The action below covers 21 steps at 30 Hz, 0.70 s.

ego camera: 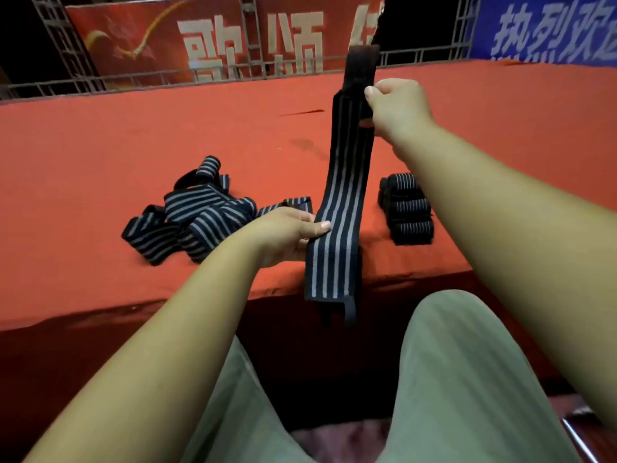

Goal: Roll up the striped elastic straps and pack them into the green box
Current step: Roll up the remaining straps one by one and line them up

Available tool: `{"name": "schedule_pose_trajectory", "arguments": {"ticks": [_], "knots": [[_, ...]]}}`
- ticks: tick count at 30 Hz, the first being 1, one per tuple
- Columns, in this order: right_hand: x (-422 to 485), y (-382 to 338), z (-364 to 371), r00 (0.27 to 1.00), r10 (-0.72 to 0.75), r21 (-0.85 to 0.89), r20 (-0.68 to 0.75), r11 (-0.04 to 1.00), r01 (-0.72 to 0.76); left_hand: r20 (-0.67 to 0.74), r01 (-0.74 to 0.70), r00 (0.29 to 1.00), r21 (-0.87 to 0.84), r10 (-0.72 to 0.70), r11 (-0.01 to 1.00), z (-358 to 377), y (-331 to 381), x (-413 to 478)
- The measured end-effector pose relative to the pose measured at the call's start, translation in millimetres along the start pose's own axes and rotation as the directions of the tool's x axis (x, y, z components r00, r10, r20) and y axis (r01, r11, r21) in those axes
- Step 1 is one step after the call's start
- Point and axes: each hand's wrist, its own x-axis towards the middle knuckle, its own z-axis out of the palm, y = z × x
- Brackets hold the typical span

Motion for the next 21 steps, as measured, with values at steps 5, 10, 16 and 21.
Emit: {"name": "schedule_pose_trajectory", "arguments": {"ticks": [5, 10, 16, 21], "knots": [[-11.0, 22.5, 13.7, 0.998, 0.047, -0.072, 0.028, 0.996, -0.045, -0.028, 0.009, 1.000, 0.017, -0.009, 1.000, 15.9, -27.8, 9.3], [-23.8, 38.5, 29.3, 0.998, 0.036, -0.114, 0.054, 0.993, -0.030, -0.140, 0.035, 0.990, 0.216, -0.004, 0.976, 30.5, -46.9, 12.7], [-20.4, 66.3, 47.1, 0.999, 0.004, -0.114, 0.052, 0.993, 0.002, -0.168, 0.148, 0.982, 0.430, -0.082, 0.891, 32.4, -43.6, 17.9], [-4.0, 93.4, 67.5, 0.993, 0.083, -0.099, 0.082, 0.992, -0.074, -0.156, 0.279, 0.960, 0.534, -0.232, 0.798, 17.4, -40.5, 32.9]]}}
